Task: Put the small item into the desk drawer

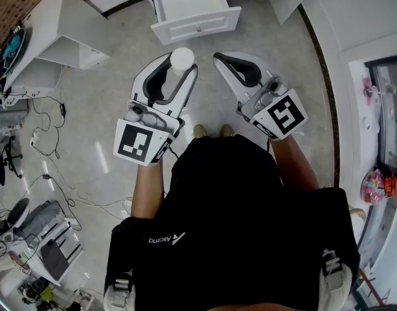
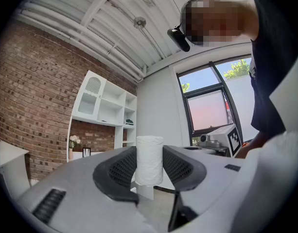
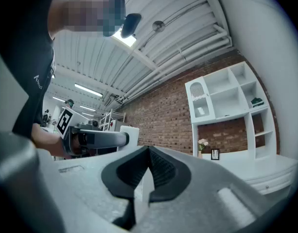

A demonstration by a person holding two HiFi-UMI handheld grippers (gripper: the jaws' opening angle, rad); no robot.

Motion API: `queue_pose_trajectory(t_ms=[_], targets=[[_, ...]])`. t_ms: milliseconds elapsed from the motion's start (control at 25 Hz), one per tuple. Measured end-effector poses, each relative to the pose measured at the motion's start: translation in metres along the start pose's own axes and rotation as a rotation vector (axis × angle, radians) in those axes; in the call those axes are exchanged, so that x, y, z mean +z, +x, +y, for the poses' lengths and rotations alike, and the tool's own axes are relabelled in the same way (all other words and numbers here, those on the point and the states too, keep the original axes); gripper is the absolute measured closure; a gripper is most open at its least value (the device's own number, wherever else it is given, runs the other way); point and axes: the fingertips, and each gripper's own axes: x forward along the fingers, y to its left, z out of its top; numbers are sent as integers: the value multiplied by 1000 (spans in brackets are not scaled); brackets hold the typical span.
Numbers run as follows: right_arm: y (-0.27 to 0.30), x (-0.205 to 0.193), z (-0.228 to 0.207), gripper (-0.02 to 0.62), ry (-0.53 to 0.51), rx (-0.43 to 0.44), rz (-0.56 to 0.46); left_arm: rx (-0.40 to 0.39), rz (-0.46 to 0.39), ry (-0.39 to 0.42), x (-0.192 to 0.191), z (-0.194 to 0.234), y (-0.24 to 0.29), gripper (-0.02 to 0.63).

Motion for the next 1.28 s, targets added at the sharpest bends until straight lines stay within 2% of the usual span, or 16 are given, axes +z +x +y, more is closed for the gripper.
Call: queue_pose_trajectory(t_ms=[520, 1000, 1280], targets=[[29, -5, -1, 595, 3, -21, 3, 3, -17, -14, -2, 35, -11, 443], [72, -10, 8, 595, -25, -79, 12, -32, -31, -7, -1, 88, -33, 443], [97, -22, -7, 595, -23, -101, 22, -41, -25, -5, -7, 123, -25, 443]])
